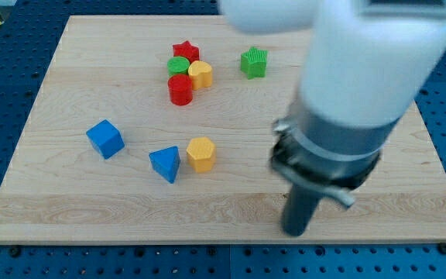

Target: Push blue cube below the red circle

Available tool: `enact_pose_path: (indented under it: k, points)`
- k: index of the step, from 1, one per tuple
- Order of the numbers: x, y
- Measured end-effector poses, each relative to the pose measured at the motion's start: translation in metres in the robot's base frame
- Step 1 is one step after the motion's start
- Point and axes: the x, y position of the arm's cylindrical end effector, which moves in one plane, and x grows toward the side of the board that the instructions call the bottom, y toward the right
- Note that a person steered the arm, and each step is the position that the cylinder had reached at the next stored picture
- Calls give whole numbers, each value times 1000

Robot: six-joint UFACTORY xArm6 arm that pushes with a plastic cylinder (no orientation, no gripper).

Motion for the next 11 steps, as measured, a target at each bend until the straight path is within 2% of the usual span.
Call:
enact_pose_path:
  k: [1, 3, 4, 5, 6, 7, 8, 11]
  points:
    - [0, -29]
    - [-11, -151]
    - [-61, -191]
    - [-76, -229]
    - [-63, -241]
    - [-104, -257]
    - [-127, -262]
    - [-169, -193]
